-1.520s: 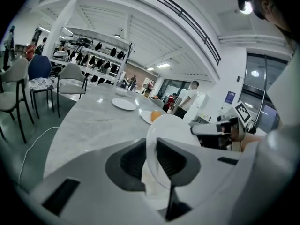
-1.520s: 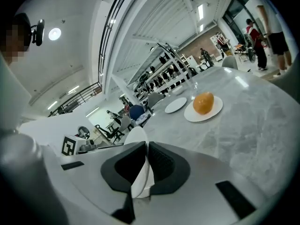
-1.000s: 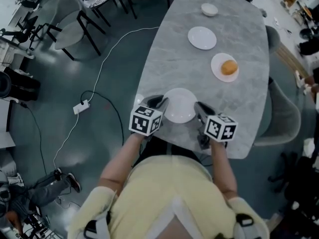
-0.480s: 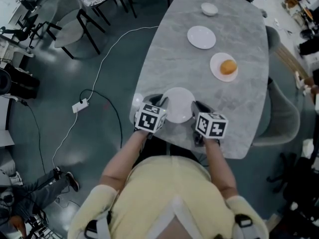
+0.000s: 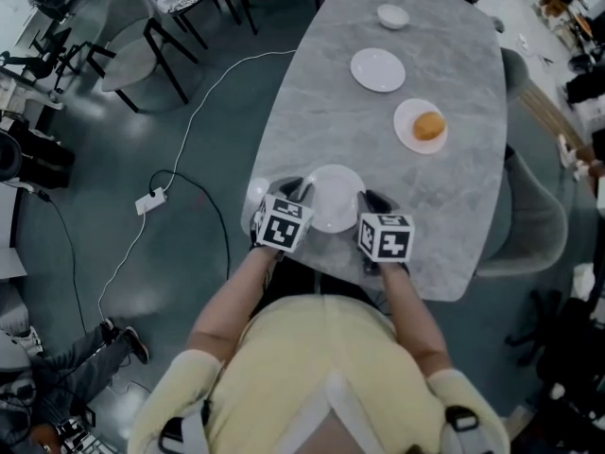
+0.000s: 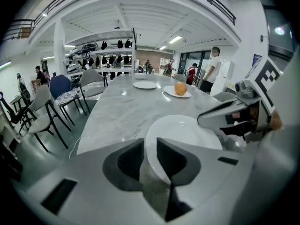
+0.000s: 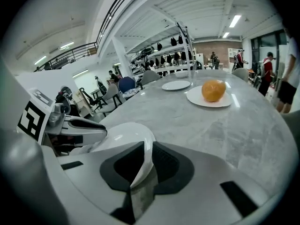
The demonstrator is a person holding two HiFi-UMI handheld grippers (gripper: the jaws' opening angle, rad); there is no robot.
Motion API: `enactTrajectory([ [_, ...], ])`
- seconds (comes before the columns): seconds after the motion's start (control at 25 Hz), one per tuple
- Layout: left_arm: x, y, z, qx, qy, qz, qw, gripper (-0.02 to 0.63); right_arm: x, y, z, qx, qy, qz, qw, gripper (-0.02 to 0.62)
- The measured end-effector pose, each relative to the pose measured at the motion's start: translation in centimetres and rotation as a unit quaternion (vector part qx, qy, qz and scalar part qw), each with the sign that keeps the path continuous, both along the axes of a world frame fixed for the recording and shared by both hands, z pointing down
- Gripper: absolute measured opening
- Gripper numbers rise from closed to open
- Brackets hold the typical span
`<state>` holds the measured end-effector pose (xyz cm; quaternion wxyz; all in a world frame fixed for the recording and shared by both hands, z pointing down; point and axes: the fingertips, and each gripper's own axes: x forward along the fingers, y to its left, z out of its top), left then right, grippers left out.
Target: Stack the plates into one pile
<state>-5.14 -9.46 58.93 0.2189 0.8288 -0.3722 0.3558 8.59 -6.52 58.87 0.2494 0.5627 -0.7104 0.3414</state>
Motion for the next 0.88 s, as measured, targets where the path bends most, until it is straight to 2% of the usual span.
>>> enactTrajectory([
  [0.16,-0.8,-0.2,-0.2,0.014,0.005,-0.011,0.9998,0.071,0.2,0.0,-0.7,0.010,0.006,-0.006,1.000,0.034],
  [0.48,-1.9,-0.8,-3.9,0.021,0.069,-0.072,0.9948,0.071,1.7,-0.1,-3.6,0.035,-0.033,-0.019,0.999,0.034],
  [0.76,-0.1,-1.7,-10.0,0.080,0.111,-0.071,0.9879,0.069,4.8,-1.3,-9.1,0.105,-0.043,-0.015,0.993,0.034],
  [0.88,0.7,-1.9,-12.0,0.094,0.112,-0.056,0.9877,0.069,6.2,-1.9,-11.7,0.135,-0.048,-0.006,0.990,0.034],
])
